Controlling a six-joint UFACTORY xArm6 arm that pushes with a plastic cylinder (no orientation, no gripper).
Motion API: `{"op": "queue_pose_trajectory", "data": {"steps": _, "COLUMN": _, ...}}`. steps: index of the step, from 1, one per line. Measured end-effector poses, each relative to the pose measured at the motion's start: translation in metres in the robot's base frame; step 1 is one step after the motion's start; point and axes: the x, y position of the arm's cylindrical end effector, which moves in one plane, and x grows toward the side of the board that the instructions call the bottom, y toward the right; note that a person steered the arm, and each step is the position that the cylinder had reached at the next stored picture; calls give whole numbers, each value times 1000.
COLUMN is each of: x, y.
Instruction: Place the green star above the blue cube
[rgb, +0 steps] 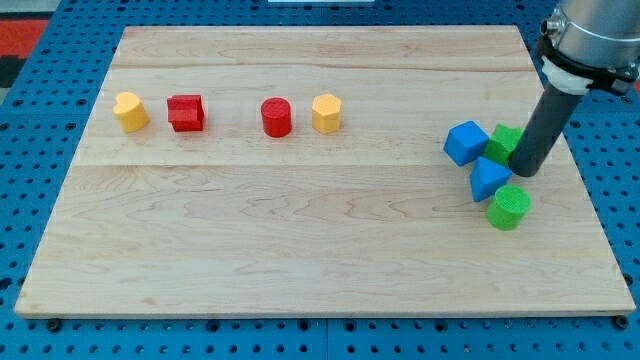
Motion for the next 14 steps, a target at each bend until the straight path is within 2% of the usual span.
{"op": "queue_pose_trajectory", "data": {"steps": 3, "x": -59, "y": 5}}
{"op": "queue_pose_trajectory", "data": {"steps": 4, "x": -67, "y": 24}}
{"op": "queue_pose_trajectory", "data": {"steps": 5, "x": -78, "y": 15}}
{"op": "queue_pose_trajectory", "data": {"steps": 7, "x": -82, "y": -9}}
{"op": "queue_pose_trajectory", "data": {"steps": 10, "x": -109, "y": -10}}
{"op": "queue_pose_trajectory", "data": {"steps": 14, "x": -108, "y": -38}}
